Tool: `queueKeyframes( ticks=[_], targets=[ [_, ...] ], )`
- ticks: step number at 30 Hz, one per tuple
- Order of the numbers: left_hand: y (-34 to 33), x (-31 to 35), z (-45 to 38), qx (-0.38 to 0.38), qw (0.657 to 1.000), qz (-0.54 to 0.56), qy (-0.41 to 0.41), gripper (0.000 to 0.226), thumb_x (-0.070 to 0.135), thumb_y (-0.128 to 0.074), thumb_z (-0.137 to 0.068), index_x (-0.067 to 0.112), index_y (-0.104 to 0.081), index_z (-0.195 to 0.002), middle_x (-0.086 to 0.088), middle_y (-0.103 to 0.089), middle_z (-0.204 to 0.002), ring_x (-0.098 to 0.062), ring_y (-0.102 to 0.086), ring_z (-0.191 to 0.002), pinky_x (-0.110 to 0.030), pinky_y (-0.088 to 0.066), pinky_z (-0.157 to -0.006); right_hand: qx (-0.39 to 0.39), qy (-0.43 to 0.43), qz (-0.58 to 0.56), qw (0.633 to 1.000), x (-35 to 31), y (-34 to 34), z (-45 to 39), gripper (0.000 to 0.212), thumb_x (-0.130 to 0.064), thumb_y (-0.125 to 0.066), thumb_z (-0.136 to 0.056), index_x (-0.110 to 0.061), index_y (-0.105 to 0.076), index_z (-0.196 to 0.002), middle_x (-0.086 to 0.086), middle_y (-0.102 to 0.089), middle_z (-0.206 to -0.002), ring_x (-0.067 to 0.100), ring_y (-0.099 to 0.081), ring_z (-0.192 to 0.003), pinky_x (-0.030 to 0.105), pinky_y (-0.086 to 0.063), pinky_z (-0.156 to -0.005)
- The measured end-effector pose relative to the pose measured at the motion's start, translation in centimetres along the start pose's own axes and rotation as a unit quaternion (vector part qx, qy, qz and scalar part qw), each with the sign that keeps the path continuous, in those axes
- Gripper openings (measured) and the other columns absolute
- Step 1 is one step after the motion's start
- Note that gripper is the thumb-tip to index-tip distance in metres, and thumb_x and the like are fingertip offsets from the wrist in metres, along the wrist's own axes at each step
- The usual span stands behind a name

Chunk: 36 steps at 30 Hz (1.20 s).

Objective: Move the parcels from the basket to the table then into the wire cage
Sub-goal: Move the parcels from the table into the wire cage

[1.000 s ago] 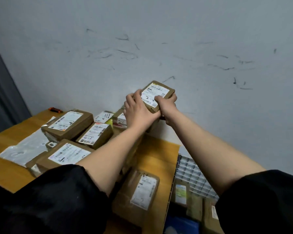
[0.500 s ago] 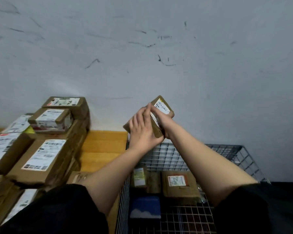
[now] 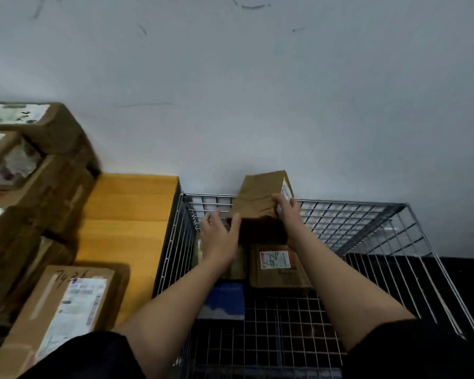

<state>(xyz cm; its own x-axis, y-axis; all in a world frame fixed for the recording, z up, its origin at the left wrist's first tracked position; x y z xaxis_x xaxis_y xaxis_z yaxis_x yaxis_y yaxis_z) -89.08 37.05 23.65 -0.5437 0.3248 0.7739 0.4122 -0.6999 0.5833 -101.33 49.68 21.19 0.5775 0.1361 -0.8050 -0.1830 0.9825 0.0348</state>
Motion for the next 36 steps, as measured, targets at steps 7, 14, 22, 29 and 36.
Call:
queueKeyframes(
  ticks=[7, 14, 22, 29, 36],
  targets=[
    [-8.1, -8.7, -2.4, -0.172, 0.853, 0.326, 0.369, 0.057, 0.058, -0.050, -0.090, 0.025, -0.037, -0.135, -0.012, -0.045, -0.132, -0.037, -0.047, -0.122, -0.042, -0.042, -0.098, -0.038, -0.033, 0.007, 0.999, 8.0, 0.5, -6.6, 0.066, -0.035, -0.060, -0.091, -0.020, -0.027, -0.146, 0.013, -0.045, -0.135, 0.027, -0.050, -0.109, 0.039, -0.049, -0.087],
    [-16.1, -17.3, -4.7, -0.131, 0.791, 0.408, 0.437, 0.051, 0.040, -0.056, -0.093, 0.012, -0.044, -0.134, -0.017, -0.057, -0.126, -0.033, -0.062, -0.100, -0.035, -0.052, -0.066, -0.089, -0.071, 0.048, 0.992, 18.4, -0.6, -13.4, 0.064, -0.034, -0.055, -0.094, -0.024, -0.023, -0.149, 0.013, -0.040, -0.144, 0.028, -0.049, -0.117, 0.040, -0.048, -0.091],
    [-21.9, -25.1, -9.9, -0.067, 0.812, 0.388, 0.430, 0.056, 0.027, -0.059, -0.093, 0.012, -0.033, -0.141, -0.014, -0.048, -0.136, -0.032, -0.053, -0.115, -0.040, -0.047, -0.090, -0.095, -0.096, 0.054, 0.989, 27.0, -3.1, -20.8, 0.088, -0.056, -0.065, -0.079, -0.023, -0.025, -0.150, 0.008, -0.034, -0.148, 0.026, -0.041, -0.132, 0.046, -0.038, -0.110],
    [-24.7, -29.5, -12.2, -0.013, 0.793, 0.430, 0.431, 0.050, 0.019, -0.063, -0.091, 0.012, -0.046, -0.137, -0.012, -0.056, -0.129, -0.027, -0.057, -0.110, -0.030, -0.051, -0.074, -0.102, -0.063, 0.073, 0.990, 31.2, -4.9, -24.6, 0.065, -0.057, -0.060, -0.084, -0.033, -0.037, -0.140, -0.002, -0.048, -0.140, 0.017, -0.050, -0.124, 0.041, -0.041, -0.108],
    [-26.6, -29.2, -13.1, 0.034, 0.787, 0.442, 0.429, 0.045, 0.010, -0.066, -0.088, 0.005, -0.051, -0.130, -0.011, -0.059, -0.123, -0.023, -0.058, -0.106, -0.029, -0.048, -0.085, -0.058, -0.061, 0.053, 0.995, 33.3, -4.4, -25.8, 0.062, -0.046, -0.054, -0.092, -0.022, -0.038, -0.147, 0.005, -0.050, -0.141, 0.019, -0.051, -0.124, 0.042, -0.041, -0.109]
  ],
)
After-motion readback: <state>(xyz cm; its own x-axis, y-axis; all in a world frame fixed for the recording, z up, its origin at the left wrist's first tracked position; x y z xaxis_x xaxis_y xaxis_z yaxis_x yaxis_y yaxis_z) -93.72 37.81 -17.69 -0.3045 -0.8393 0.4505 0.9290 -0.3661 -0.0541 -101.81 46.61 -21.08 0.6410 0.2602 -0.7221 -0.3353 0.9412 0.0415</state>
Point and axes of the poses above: each hand's wrist, its own z-axis away from the middle knuckle, its own y-axis out of the back of the hand, x = y × z, the point moved 3 cm from there along -z, towards the middle knuckle
